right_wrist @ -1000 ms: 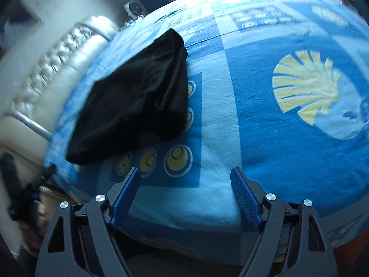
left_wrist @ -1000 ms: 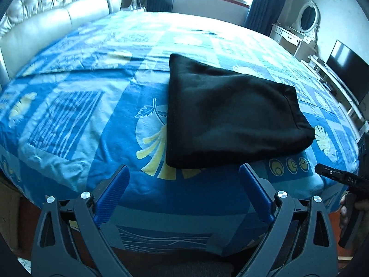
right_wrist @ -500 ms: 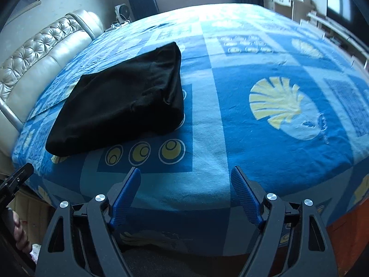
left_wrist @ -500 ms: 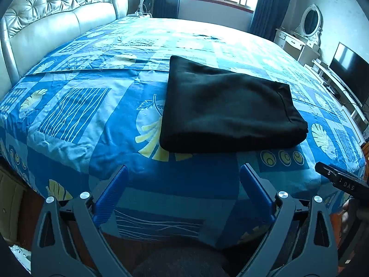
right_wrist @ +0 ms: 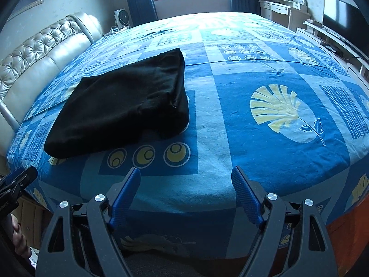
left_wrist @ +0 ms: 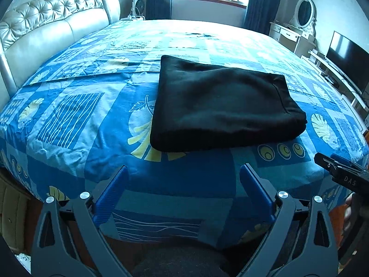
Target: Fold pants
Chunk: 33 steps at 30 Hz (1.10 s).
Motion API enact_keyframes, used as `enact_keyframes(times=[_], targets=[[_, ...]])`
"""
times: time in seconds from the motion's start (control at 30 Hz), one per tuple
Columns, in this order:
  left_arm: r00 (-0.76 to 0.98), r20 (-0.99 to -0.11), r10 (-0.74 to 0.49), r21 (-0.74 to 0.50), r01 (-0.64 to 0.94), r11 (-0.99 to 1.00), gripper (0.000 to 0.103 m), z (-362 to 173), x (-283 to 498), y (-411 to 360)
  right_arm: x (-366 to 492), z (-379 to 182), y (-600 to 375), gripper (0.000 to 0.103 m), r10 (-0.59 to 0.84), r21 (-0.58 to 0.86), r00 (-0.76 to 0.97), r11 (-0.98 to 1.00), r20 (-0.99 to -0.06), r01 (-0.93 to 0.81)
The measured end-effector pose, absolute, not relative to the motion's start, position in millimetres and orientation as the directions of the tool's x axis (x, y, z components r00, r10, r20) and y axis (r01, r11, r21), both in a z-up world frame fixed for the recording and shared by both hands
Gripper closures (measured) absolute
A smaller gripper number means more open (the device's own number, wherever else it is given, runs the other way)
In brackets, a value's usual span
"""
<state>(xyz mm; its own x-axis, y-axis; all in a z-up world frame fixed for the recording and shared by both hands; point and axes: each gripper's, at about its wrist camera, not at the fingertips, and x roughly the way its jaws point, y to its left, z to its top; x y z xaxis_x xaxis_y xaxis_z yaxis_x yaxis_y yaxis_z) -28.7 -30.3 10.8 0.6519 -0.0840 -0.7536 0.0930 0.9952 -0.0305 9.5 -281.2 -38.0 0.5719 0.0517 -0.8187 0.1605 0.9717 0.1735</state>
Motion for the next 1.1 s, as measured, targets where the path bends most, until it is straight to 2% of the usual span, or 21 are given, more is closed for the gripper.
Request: enact_keyframes(times=[1.1], targets=[[0.688,-0.725,-0.042,0.016,0.077,0.997,0.006,17.7,-32.0,-35.0,9.0,-43.5,-271.7,0.023,0.057,0.158,0.550,0.978,-0.833,0.139]])
